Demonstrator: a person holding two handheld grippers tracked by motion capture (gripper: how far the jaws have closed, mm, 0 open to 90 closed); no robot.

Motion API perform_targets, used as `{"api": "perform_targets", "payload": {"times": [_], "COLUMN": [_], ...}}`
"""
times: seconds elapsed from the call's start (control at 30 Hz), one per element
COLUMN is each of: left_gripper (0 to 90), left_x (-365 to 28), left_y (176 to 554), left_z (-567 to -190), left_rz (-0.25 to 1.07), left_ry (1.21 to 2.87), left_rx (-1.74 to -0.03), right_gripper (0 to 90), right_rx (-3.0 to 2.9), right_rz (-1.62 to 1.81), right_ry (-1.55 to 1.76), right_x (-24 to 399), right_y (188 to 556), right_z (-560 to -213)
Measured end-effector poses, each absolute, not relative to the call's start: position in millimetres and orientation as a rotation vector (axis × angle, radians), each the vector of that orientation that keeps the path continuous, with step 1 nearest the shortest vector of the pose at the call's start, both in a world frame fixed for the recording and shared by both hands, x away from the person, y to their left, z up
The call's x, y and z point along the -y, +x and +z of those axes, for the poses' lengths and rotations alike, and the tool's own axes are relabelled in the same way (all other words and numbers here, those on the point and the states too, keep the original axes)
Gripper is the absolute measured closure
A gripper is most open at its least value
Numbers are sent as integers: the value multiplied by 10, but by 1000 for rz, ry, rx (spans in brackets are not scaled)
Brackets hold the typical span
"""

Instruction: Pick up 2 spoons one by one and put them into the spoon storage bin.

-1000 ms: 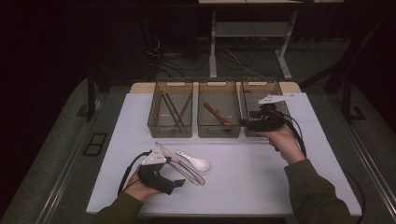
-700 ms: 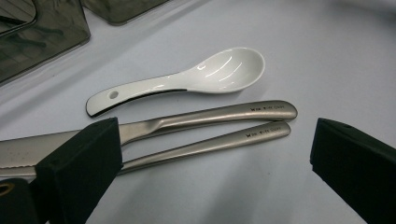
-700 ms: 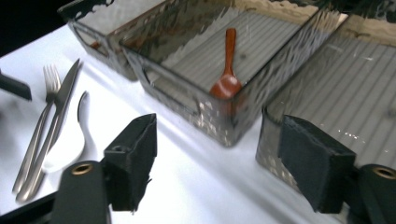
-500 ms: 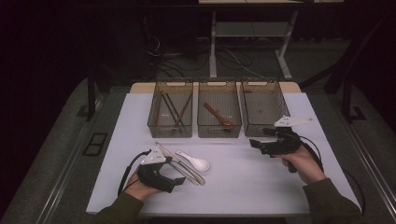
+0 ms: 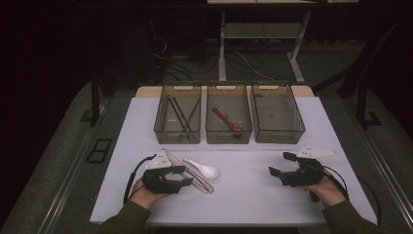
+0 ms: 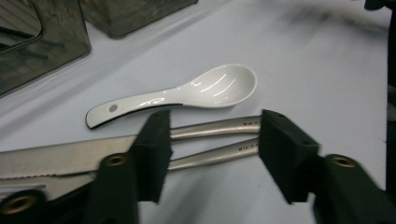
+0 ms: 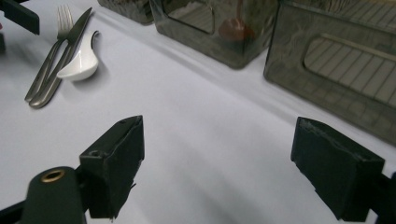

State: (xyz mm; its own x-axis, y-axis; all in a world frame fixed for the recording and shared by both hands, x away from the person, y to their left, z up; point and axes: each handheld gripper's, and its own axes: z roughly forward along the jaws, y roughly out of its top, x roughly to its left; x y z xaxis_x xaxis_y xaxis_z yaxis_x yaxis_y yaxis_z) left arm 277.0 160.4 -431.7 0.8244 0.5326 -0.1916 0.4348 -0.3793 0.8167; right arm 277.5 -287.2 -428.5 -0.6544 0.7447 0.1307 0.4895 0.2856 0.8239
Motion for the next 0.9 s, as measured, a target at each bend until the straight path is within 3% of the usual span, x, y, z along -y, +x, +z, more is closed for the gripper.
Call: {"api": "perform_targets", "payload": {"times": [0.17, 0.3, 0.9], "left_gripper": [765, 884, 888], "left_x": [-1496, -1310, -803], "left_y": [2804, 2852, 2997], "left_z": [-4276, -4308, -4461], "left_rz": [82, 38, 36], "left_ry": [2031, 2079, 2209], "left_rx": [-671, -626, -537], "right_gripper": [171, 171, 172], "right_rx": [-2281, -2289, -2291], "right_rz": [1292, 1290, 1269], "right_ry": [1134, 1146, 1138], "right_x": [2933, 2960, 2942], "right_y": [2658, 2612, 2626], "right_z": [-4341, -4367, -4382]}}
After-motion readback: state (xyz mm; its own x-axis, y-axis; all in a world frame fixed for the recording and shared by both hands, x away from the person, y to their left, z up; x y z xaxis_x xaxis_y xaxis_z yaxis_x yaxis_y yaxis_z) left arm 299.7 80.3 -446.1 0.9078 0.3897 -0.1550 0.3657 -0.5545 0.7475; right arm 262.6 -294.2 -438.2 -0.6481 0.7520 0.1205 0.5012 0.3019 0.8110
